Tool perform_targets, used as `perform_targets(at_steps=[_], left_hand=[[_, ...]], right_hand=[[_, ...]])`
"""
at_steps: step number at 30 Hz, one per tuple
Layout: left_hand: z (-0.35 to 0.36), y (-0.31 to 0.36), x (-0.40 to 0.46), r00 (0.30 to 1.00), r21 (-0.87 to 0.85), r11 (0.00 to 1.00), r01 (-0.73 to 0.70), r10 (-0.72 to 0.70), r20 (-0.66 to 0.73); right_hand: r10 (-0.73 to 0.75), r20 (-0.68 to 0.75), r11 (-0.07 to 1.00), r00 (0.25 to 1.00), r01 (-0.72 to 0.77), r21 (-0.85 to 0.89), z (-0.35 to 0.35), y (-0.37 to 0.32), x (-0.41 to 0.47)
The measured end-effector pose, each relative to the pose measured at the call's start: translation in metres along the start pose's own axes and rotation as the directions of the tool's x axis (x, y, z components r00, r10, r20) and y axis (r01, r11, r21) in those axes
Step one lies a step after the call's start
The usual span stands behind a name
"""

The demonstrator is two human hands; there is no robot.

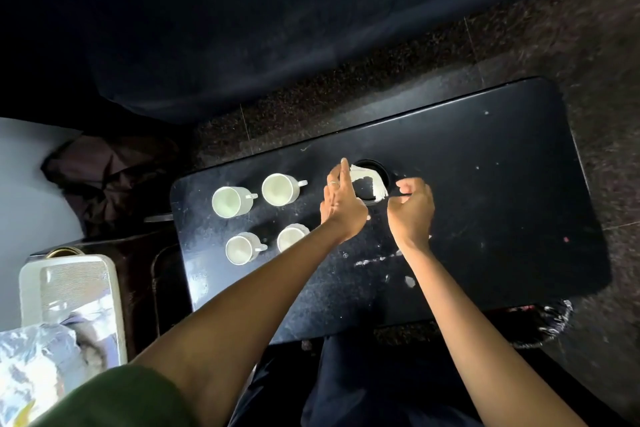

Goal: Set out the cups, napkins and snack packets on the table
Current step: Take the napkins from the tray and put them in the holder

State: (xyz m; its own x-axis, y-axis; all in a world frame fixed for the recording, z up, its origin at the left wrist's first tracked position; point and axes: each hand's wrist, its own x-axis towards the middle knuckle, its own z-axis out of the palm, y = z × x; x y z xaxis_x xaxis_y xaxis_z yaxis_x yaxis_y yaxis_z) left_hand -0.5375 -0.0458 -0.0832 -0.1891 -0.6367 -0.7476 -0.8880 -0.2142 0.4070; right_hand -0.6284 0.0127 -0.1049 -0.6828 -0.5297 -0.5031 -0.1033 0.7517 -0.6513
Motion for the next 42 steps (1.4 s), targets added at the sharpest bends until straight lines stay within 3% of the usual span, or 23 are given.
perform_targets(at_steps=[6, 9, 12, 24, 30, 33, 42], left_hand=[[0.012, -0.005, -0.011, 0.961, -0.321, 0.911, 0.258, -0.207, 0.184], [0.016, -0.008, -0.012, 0.949, -0.43, 0.858, 0.281, -0.183, 0.256], [0.015, -0.012, -0.009, 0.948, -0.48, 0.827, 0.292, -0.185, 0.259], [-0.006, -0.056, -0.001, 0.966, -0.455, 0.853, 0.257, -0.228, 0.117], [-0.016, -0.073, 0.005, 0.967, -0.452, 0.863, 0.226, -0.141, 0.214], [-0.017, -0.078, 0.006, 0.966, -0.415, 0.886, 0.207, -0.119, 0.229], [-0.019, -0.09, -0.032, 0.994, -0.17, 0.98, 0.106, -0.1, 0.043]], right_hand=[[-0.066, 0.272, 0.994, 0.96, 0.089, -0.071, 0.003, -0.009, 0.013], [-0.057, 0.366, 0.992, 0.929, 0.094, -0.085, 0.006, -0.01, 0.019], [-0.016, 0.37, 0.993, 0.929, 0.056, -0.099, 0.008, -0.009, 0.022], [0.061, 0.388, 0.996, 0.92, -0.032, -0.081, 0.031, 0.0, -0.013], [0.1, 0.385, 0.992, 0.918, -0.062, -0.111, 0.04, -0.001, -0.021], [0.136, 0.404, 0.988, 0.904, -0.094, -0.122, 0.037, 0.0, -0.021], [0.128, 0.349, 0.987, 0.928, -0.087, -0.133, 0.026, -0.005, -0.051]])
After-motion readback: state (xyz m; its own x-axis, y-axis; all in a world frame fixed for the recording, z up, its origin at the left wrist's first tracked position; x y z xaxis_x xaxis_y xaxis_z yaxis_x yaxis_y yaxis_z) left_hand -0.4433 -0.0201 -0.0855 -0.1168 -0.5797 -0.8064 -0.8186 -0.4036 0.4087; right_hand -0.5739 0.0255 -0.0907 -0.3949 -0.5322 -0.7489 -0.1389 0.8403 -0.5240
